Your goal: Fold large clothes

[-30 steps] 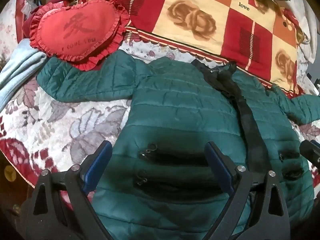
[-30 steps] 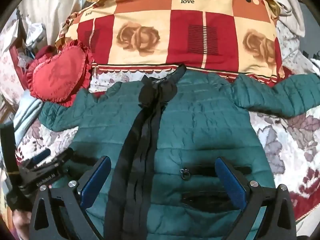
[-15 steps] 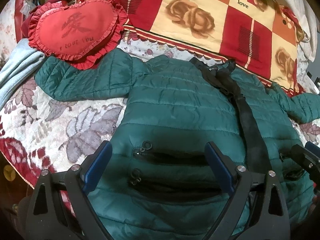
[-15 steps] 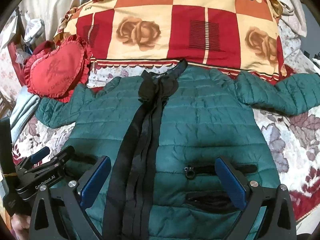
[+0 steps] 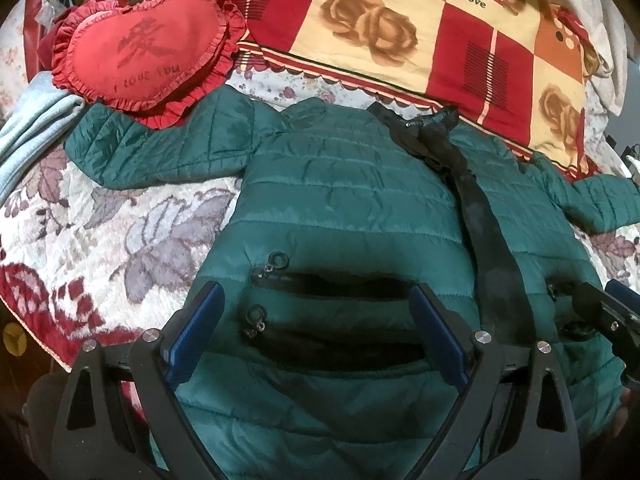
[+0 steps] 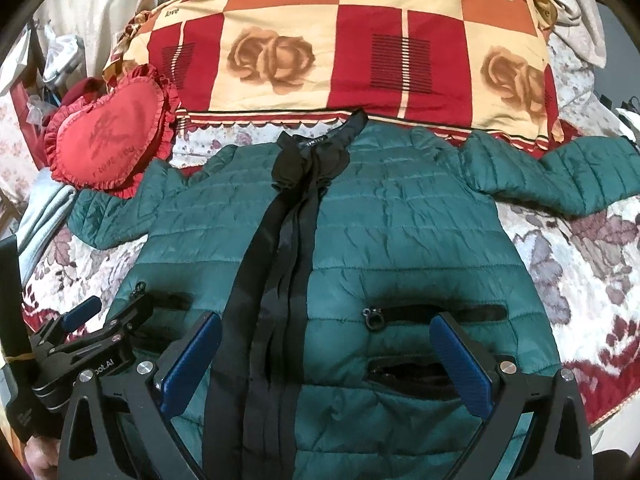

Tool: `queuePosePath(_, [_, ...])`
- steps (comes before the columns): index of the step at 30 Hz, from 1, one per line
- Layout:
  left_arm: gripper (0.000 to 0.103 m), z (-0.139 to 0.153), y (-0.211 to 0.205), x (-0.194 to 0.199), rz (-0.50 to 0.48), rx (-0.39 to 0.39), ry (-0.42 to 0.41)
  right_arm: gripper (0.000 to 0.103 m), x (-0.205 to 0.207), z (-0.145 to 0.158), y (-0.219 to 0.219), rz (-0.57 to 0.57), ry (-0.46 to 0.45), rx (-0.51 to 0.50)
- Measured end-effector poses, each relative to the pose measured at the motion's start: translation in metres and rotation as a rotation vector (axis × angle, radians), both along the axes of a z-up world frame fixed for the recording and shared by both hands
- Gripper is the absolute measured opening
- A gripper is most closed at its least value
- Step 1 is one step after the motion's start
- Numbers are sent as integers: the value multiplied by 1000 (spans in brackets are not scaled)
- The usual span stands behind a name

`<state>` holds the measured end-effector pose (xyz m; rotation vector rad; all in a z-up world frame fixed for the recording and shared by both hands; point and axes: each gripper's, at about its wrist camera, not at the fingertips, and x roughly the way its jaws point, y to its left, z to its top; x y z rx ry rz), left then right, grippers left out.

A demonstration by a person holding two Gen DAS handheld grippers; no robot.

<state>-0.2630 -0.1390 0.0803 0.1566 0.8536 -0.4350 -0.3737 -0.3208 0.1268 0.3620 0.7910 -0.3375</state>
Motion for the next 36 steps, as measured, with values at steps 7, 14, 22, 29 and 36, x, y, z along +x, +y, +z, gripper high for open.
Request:
queuePosePath(7, [94, 5, -2, -6, -5, -11, -3, 103, -2, -2, -1, -26, 12, 9])
queuePosePath(14, [94, 5, -5, -8, -8, -13, 5, 103, -1, -4, 0, -31, 48, 5])
queuePosePath(22, [94, 4, -5, -8, -7, -13, 5, 103, -1, -5, 1, -33, 51, 2])
queuePosePath(29, [94, 2, -5, -9, -9, -11, 9, 103, -1, -7, 2, -27, 42, 2])
queuePosePath(36, [94, 2, -4, -9, -10, -13, 9, 103, 0, -10, 2, -24, 35, 12])
